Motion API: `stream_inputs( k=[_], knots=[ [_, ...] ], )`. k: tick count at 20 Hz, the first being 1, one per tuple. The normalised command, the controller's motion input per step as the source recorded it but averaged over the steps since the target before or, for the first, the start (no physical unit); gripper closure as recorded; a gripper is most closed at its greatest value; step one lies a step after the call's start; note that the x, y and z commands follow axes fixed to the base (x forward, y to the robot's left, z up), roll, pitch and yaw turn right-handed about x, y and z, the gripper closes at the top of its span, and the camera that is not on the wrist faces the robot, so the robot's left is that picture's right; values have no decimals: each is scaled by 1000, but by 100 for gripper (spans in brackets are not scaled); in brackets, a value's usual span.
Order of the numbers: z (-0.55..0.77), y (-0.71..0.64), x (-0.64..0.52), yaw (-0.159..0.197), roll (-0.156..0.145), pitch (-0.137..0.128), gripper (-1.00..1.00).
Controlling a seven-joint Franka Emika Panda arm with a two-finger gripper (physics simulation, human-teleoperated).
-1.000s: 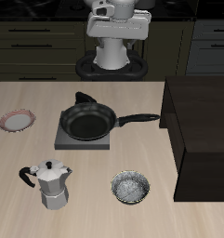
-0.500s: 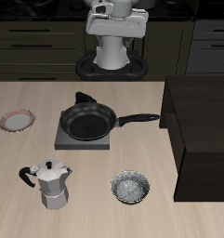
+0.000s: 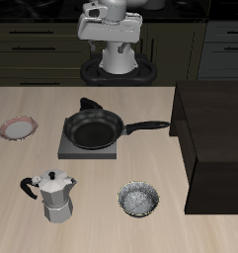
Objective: Turn off the stove
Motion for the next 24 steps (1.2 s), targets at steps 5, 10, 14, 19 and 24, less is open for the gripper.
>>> stream_inputs(
  k=[5,10,14,19,24],
  knots=[
    [-208,-252,5,60,4,18,-100],
    [-162,-180,-12,86,-2,-30,-100],
    [-186,-151,-1,34,20,0,-100],
    [-243,-19,-38,45,9,-17,-100],
    [-251,96,-113,47,13,-19,-100]
  ],
)
